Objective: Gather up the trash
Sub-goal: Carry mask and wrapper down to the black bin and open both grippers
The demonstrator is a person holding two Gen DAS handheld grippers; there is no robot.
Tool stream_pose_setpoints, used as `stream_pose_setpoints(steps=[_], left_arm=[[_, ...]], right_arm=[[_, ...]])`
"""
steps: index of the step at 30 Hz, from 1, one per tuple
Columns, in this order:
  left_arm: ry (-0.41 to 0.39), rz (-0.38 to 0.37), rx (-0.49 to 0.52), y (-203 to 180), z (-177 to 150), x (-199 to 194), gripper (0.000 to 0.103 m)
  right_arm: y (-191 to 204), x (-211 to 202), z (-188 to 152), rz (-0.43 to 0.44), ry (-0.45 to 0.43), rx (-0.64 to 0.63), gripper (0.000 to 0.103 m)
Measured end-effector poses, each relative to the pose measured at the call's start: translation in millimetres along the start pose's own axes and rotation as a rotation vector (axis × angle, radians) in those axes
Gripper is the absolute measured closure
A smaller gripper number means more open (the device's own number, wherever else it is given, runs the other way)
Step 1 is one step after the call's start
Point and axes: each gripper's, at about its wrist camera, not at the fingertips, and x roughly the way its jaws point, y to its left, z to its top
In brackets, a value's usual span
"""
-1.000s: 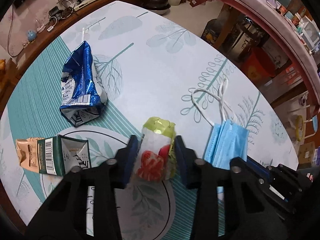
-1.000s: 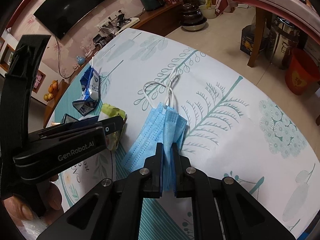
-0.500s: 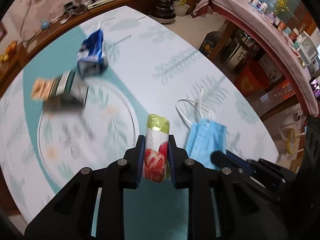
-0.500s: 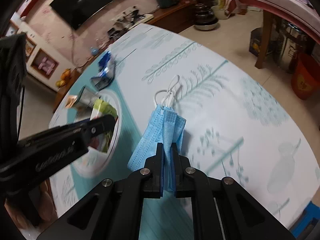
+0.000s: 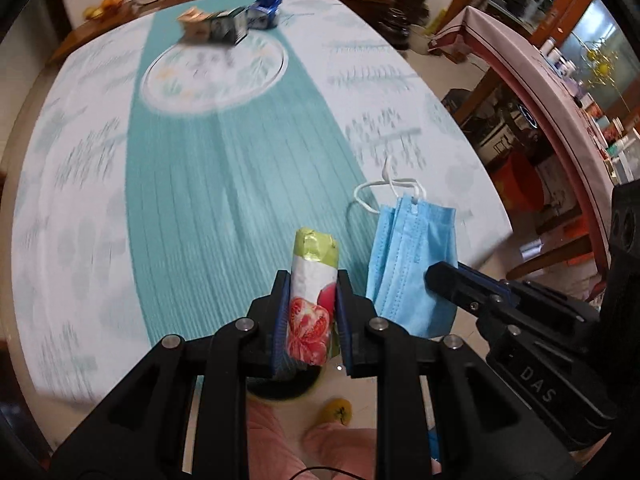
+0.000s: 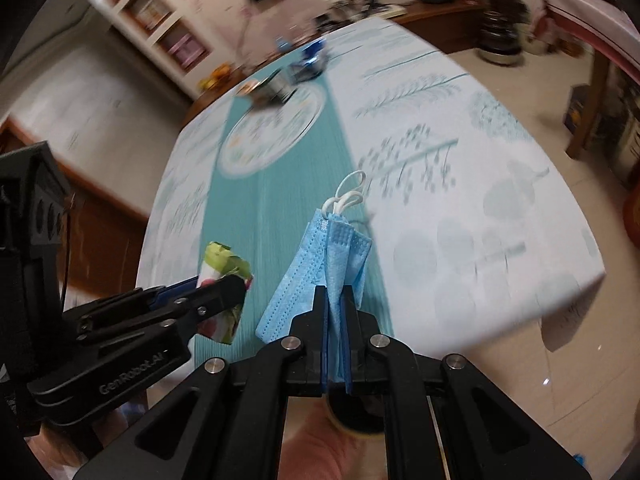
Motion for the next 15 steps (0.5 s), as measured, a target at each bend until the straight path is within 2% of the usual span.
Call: stream_pose_setpoints(steps=[7, 15], left_arm=[[0.017, 0.055, -0.049, -14, -88, -18, 0.084], [0.102, 0.048, -0.176, 12, -166, 16, 0.084]], right_arm=[[5, -24, -78, 0.042, 0.086, -0.117, 0.098], [1, 10, -142, 0.044, 0.213, -0.137, 0.098]])
